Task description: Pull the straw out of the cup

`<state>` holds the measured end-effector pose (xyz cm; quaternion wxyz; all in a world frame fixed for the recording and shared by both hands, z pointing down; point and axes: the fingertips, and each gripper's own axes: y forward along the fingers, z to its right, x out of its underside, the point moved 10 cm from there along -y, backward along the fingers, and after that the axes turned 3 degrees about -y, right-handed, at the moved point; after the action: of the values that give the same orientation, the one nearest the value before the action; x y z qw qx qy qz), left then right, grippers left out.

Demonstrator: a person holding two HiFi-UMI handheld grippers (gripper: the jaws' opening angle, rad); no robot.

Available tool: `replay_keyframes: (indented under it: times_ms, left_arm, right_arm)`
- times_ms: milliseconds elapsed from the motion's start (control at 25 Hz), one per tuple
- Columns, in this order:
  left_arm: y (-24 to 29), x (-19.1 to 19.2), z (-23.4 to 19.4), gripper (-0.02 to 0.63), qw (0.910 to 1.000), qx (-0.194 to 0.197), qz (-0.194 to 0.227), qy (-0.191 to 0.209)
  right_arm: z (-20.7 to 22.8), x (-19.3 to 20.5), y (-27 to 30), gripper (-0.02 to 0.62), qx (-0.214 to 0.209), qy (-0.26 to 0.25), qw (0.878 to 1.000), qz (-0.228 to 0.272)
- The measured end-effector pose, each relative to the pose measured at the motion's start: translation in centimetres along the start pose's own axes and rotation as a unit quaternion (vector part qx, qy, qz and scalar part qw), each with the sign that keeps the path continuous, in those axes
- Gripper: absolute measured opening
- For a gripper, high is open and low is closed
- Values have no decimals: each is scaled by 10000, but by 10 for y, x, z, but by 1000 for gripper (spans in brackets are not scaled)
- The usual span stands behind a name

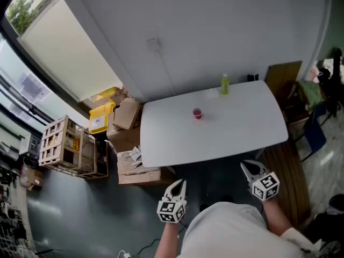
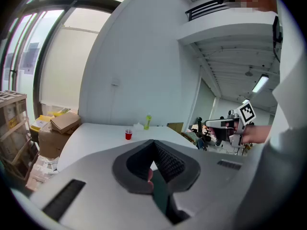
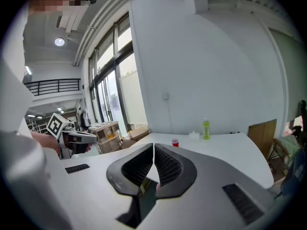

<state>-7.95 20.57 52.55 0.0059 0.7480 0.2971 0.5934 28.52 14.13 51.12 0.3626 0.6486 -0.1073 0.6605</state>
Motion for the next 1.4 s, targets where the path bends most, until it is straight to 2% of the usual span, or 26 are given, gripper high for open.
replay_keyframes:
  times_ms: [800, 1400]
  left_arm:
    - [1, 0, 18, 2, 9999, -102, 131, 18]
    - [15, 9, 55, 2, 9984, -492, 261, -27]
  right_arm:
    - [15, 5, -12, 40, -66, 68, 10000, -12]
    - [58, 9, -27, 40, -554, -147, 9981, -231]
